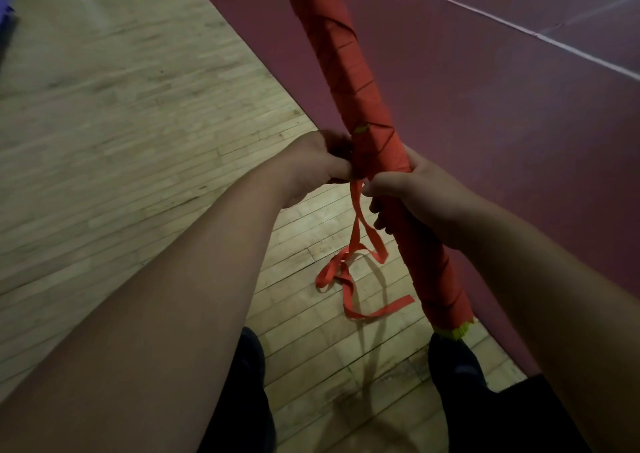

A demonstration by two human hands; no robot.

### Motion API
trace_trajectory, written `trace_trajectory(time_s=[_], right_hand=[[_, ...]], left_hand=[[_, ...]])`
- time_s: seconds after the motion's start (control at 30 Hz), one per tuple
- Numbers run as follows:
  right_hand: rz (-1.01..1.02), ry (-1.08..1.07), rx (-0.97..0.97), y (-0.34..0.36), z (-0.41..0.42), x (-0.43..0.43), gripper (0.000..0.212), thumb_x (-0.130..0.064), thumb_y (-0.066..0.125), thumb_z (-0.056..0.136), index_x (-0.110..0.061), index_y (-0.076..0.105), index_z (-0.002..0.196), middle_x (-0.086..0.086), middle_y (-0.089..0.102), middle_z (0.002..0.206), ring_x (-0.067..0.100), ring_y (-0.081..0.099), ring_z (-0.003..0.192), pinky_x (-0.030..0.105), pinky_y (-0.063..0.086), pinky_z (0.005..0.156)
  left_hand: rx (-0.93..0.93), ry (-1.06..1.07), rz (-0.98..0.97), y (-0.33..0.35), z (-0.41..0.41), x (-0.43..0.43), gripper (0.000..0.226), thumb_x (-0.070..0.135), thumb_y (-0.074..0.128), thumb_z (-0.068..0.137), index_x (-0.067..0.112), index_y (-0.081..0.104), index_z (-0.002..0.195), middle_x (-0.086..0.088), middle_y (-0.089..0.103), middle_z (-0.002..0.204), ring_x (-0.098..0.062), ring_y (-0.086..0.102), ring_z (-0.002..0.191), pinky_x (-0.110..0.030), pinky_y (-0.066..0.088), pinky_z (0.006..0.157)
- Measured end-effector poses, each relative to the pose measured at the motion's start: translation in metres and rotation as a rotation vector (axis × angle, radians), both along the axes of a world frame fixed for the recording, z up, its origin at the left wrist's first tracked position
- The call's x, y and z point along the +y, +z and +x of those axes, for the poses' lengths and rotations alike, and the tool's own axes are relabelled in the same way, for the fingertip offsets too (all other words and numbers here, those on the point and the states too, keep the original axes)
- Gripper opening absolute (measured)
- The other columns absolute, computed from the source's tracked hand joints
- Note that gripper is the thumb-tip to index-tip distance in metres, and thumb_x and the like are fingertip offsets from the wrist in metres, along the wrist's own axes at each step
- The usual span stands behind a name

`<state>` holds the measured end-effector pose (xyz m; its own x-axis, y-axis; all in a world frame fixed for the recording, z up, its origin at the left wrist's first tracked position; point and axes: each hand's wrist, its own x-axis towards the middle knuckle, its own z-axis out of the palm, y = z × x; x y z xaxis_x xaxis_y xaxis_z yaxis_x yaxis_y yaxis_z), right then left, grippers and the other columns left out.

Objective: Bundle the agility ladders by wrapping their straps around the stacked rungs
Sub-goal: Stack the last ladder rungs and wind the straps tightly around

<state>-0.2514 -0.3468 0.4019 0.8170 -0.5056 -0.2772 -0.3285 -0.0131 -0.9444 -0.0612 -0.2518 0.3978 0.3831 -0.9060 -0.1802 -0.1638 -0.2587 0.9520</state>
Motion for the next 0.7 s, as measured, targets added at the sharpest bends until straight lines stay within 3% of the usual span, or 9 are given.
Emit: trace_trajectory(time_s=[0.1, 0.17, 0.23, 0.37, 0.5, 0.7], right_hand=[[0.021, 0.009, -0.002, 0.001, -0.003, -0.001, 0.041, -0.018, 0.078, 0.090, -0.032, 0.060, 0.124, 0.020, 0.072, 0.101, 0.032, 0.075, 0.076, 0.040, 0.063, 0.069], [0.034, 0.029, -0.004, 0.003, -0.003, -0.001, 0.041, -0.017, 0.076, 0.092, -0.033, 0.059, 0.125, 0.020, 0.073, 0.099, 0.034, 0.075, 0.077, 0.042, 0.064, 0.072], [0.036, 0.042, -0.007, 0.005, -0.003, -0.001, 0.042, -0.017, 0.076, 0.093, -0.033, 0.058, 0.127, 0.019, 0.073, 0.097, 0.035, 0.075, 0.078, 0.042, 0.064, 0.072], [0.042, 0.050, -0.001, 0.009, -0.005, 0.001, 0.041, -0.016, 0.075, 0.094, -0.031, 0.058, 0.127, 0.020, 0.072, 0.095, 0.036, 0.074, 0.077, 0.044, 0.063, 0.072], [0.029, 0.065, 0.033, 0.010, -0.006, -0.001, 0.039, -0.015, 0.075, 0.094, -0.028, 0.058, 0.126, 0.018, 0.073, 0.091, 0.034, 0.074, 0.075, 0.043, 0.063, 0.071], [0.020, 0.068, 0.067, 0.007, -0.008, -0.004, 0.042, -0.016, 0.076, 0.093, -0.028, 0.057, 0.128, 0.017, 0.074, 0.090, 0.032, 0.074, 0.073, 0.042, 0.063, 0.068]], left_hand=[[0.046, 0.019, -0.050, 0.002, 0.000, 0.002, 0.045, -0.014, 0.077, 0.085, -0.007, 0.066, 0.129, -0.028, 0.075, 0.118, -0.039, 0.076, 0.111, -0.049, 0.060, 0.105], [0.066, 0.032, -0.061, 0.004, -0.001, 0.003, 0.046, -0.015, 0.074, 0.086, -0.009, 0.063, 0.130, -0.018, 0.074, 0.099, -0.034, 0.075, 0.097, -0.046, 0.062, 0.099], [0.054, 0.025, -0.037, 0.008, -0.001, 0.004, 0.042, -0.011, 0.074, 0.087, -0.004, 0.066, 0.127, -0.007, 0.066, 0.091, -0.022, 0.066, 0.086, -0.038, 0.057, 0.081], [0.022, -0.005, 0.001, 0.016, 0.003, 0.010, 0.040, -0.003, 0.080, 0.089, -0.002, 0.067, 0.127, -0.011, 0.064, 0.101, -0.014, 0.071, 0.084, -0.029, 0.058, 0.073], [0.004, -0.039, 0.034, 0.018, 0.005, 0.016, 0.049, 0.000, 0.085, 0.086, -0.002, 0.066, 0.131, -0.023, 0.070, 0.124, -0.026, 0.077, 0.101, -0.038, 0.066, 0.079], [-0.022, -0.100, 0.115, 0.025, 0.007, 0.023, 0.042, 0.002, 0.081, 0.093, 0.011, 0.065, 0.131, -0.011, 0.081, 0.106, -0.025, 0.079, 0.087, -0.031, 0.060, 0.063]])
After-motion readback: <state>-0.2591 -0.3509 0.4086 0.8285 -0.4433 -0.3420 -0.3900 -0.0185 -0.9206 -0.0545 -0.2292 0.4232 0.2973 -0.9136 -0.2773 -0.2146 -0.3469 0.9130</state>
